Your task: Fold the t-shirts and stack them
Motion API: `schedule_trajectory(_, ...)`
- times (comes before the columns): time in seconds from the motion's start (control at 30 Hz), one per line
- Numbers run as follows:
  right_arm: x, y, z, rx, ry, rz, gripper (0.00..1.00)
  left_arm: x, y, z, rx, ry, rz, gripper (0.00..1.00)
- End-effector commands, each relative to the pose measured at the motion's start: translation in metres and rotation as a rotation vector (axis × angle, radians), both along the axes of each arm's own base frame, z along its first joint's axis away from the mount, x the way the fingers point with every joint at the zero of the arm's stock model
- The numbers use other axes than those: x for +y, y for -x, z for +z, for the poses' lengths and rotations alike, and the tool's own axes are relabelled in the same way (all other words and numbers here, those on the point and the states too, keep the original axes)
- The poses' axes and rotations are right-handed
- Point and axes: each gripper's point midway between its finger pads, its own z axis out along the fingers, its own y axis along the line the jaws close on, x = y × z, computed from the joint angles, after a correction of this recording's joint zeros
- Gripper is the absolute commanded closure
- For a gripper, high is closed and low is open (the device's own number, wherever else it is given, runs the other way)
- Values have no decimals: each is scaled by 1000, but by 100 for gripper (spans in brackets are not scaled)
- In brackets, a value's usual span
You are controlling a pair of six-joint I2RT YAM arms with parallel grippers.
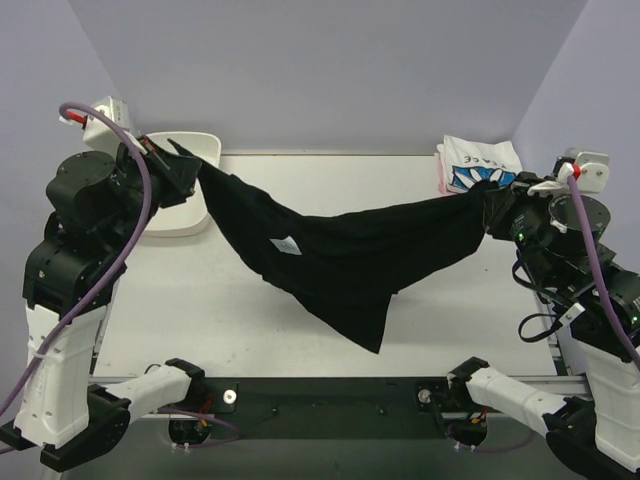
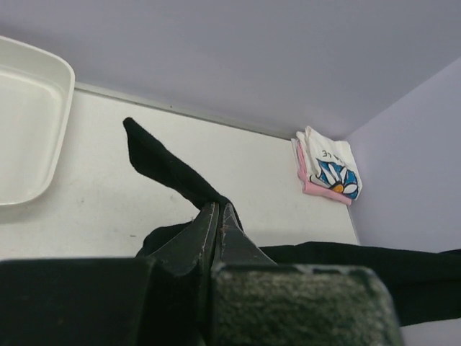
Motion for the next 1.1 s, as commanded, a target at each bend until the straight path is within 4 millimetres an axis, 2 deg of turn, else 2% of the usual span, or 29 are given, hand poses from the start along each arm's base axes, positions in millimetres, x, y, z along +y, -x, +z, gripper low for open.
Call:
schedule_trajectory(0.0,-1,-32,-36,109,76,-104,100,-18,-19,-34,48,15,-41,100)
schedule_trajectory(0.07,0,-51,-55,171,94,-135,100,-19,-34,-52,82,-15,-17,100)
schedule_trajectory(0.13,3,-66,-76,225,78,-138,100,-24,-61,-80,146,-74,17,100)
schedule_trajectory(0.17,-4,-78,-89,264,70,-173,100,-25,-71,-88,165,-88,25,100)
schedule_trajectory(0.2,-6,-85,-97,287,59,-181,100,-34,-94,-105,188,-120,23,100)
schedule_trajectory(0.23,-3,-92,-104,305,28,-171,100,-34,-107,-110,194,-133,48,100)
schedule_trajectory(0.27,-10,-105,-117,346,20,-200,100,-36,-120,-114,200,-143,60,100)
schedule_trajectory(0.3,-9,-111,-123,367,7,-200,100,-43,-143,-134,238,-176,67,100)
schedule_trajectory(0.33,-6,-117,-128,387,-5,-189,100,-43,-153,-120,212,-173,84,100)
schedule_trajectory(0.37,-6,-126,-136,411,4,-192,100,-45,-162,-122,222,-185,88,100)
schedule_trajectory(0.4,-6,-129,-138,420,7,-190,100,-48,-172,-134,255,-209,95,100)
schedule_trajectory(0.5,7,-139,-144,443,1,-136,100,-49,-175,-111,205,-196,97,100)
schedule_trajectory(0.57,18,-144,-143,449,-17,-83,100,-51,-167,-97,177,-178,79,100)
schedule_trajectory(0.6,25,-146,-142,447,-27,-54,100,-51,-156,-83,150,-159,68,100)
schedule_trajectory(0.63,35,-151,-136,422,-35,-24,100,-54,-149,-78,141,-146,45,100)
schedule_trajectory(0.67,44,-156,-138,425,-32,1,100,-57,-140,-74,134,-134,32,100)
schedule_trajectory(0.7,51,-163,-122,386,-33,29,100,-57,-121,-71,126,-112,19,100)
schedule_trajectory(0.73,63,-167,-117,381,-36,62,100,-75,-103,-75,121,-116,-27,100)
schedule_trajectory(0.77,73,-179,-127,414,-31,82,100,-83,-89,-76,110,-116,-44,100)
schedule_trajectory(0.8,86,-186,-99,357,-54,143,100,-86,-66,-88,124,-118,-57,100)
schedule_trajectory(0.83,96,-188,-99,374,-51,173,100,-84,-53,-95,128,-122,-25,100)
schedule_trajectory(0.87,113,-200,-108,401,-42,210,100,-105,-31,-103,133,-111,-96,100)
schedule_trajectory(0.9,124,-204,-103,393,-45,239,100,-104,-10,-100,118,-27,-117,100)
schedule_trajectory(0.93,137,-207,-77,336,-74,296,100,-113,0,-137,173,-45,-143,100)
schedule_trajectory(0.97,155,-218,-88,362,-87,338,100,-137,28,-152,190,-36,-239,100)
schedule_trajectory(1.0,166,-221,-84,352,-110,378,100,-145,43,-152,183,31,-264,100)
schedule_trajectory(1.03,184,-219,-62,311,-163,463,100,-154,55,-184,217,-16,-271,100)
schedule_trajectory(1.07,198,-228,-76,340,-182,503,100,-175,82,-193,222,-27,-353,100)
